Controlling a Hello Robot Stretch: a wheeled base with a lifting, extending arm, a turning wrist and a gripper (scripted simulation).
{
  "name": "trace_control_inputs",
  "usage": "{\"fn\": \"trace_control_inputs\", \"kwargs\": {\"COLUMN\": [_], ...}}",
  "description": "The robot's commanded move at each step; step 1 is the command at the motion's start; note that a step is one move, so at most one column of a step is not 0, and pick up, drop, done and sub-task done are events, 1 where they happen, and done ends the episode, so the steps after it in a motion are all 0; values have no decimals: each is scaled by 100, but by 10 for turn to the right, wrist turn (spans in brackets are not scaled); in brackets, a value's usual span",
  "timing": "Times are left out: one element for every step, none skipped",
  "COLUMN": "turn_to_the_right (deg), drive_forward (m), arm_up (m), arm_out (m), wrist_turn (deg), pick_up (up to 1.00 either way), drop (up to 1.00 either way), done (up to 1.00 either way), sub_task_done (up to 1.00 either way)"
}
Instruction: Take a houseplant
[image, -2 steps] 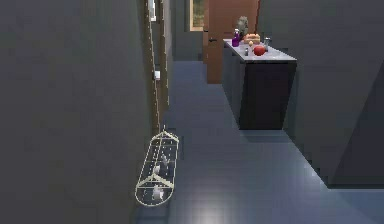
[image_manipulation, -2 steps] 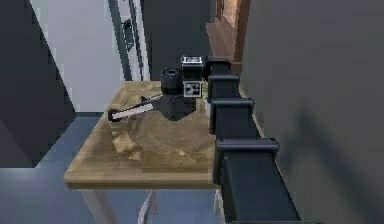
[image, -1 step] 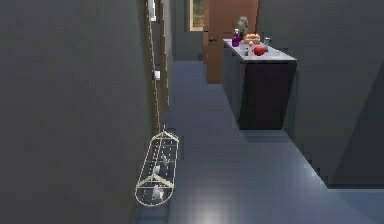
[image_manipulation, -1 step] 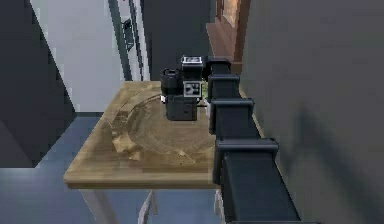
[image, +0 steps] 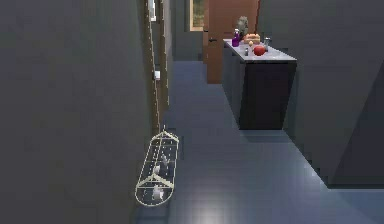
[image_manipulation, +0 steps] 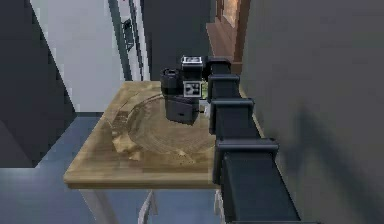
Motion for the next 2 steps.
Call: {"fn": "trace_control_inputs", "kwargs": {"turn_to_the_right": [0, 0], "drive_forward": [0, 0], "arm_up": [0, 0], "arm_out": [0, 0], "wrist_turn": [0, 0], "pick_up": [100, 0], "drop": [0, 0], "done": [0, 100], "sub_task_done": [0, 0]}}
